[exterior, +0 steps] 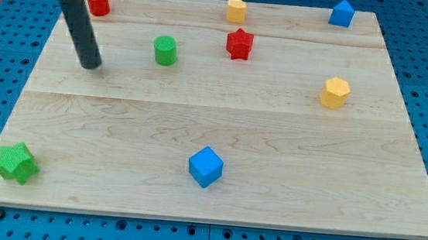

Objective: Slide the yellow hexagon towards the center

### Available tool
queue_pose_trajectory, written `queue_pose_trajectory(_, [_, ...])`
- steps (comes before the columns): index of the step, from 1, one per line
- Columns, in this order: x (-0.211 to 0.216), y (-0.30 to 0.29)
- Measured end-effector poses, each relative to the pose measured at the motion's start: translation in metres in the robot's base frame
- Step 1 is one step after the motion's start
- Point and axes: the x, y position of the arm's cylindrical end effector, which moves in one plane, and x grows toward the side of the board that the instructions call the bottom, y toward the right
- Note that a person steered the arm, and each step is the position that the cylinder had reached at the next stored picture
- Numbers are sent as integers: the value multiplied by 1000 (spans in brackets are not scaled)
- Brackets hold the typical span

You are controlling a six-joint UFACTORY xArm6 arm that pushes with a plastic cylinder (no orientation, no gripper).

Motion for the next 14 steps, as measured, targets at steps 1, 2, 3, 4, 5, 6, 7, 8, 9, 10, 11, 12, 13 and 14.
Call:
queue_pose_trajectory(1, [33, 64])
queue_pose_trajectory(2, [61, 139])
queue_pose_trajectory(3, [70, 233])
queue_pose_trajectory(4, [70, 318])
queue_pose_trajectory(5, [70, 392])
queue_pose_trajectory(6, [59, 423])
queue_pose_trajectory(7, [29, 423])
queue_pose_trajectory(8, [-5, 423])
queue_pose_trajectory(9, [-11, 409])
queue_pose_trajectory(10, [4, 401])
queue_pose_trajectory(11, [21, 401])
queue_pose_trajectory(12, [15, 401])
queue_pose_trajectory(13, [-11, 389])
queue_pose_trajectory(14, [-11, 365])
